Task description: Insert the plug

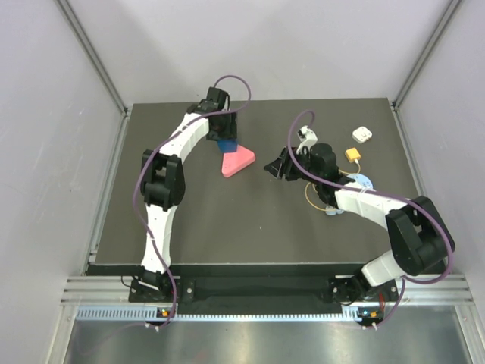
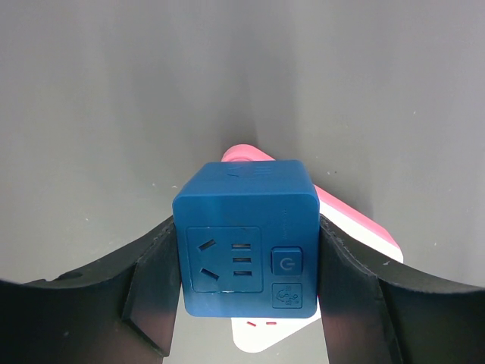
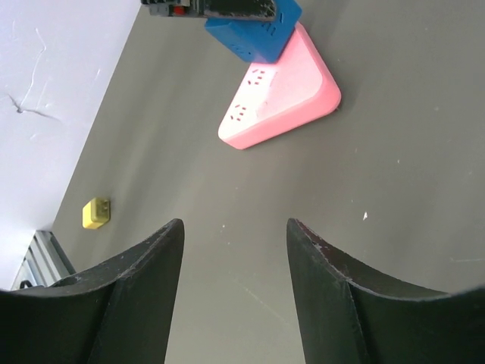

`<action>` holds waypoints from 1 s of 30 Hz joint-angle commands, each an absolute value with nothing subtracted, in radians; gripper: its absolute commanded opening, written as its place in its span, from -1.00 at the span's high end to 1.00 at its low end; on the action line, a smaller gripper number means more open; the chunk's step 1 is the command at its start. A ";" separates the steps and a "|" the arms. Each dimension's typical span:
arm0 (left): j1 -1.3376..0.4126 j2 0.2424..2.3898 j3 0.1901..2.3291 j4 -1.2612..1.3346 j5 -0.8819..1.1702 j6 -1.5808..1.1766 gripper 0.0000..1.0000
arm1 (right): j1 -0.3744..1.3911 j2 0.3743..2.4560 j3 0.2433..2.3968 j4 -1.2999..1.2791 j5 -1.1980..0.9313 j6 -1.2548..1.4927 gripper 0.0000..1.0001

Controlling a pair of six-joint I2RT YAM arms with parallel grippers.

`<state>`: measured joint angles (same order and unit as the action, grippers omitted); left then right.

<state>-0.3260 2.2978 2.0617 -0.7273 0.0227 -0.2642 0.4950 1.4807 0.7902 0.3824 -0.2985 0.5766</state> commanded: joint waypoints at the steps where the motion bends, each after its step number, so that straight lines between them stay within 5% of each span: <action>1: -0.365 2.468 1.983 -0.985 -0.065 -0.261 1.00 | 0.495 1.468 0.773 0.434 -0.290 0.607 -0.12; 16: -0.408 2.441 1.976 -0.962 -0.040 -0.299 0.99 | 0.495 1.433 0.755 0.350 -0.232 0.629 -0.06; 24: -0.385 2.386 2.077 -1.019 0.020 -0.242 -0.08 | 0.497 1.342 0.739 0.282 -0.209 0.609 -0.10; 30: -0.373 2.326 2.126 -1.026 0.029 -0.226 -0.30 | 0.499 1.287 0.715 0.272 -0.192 0.624 -0.16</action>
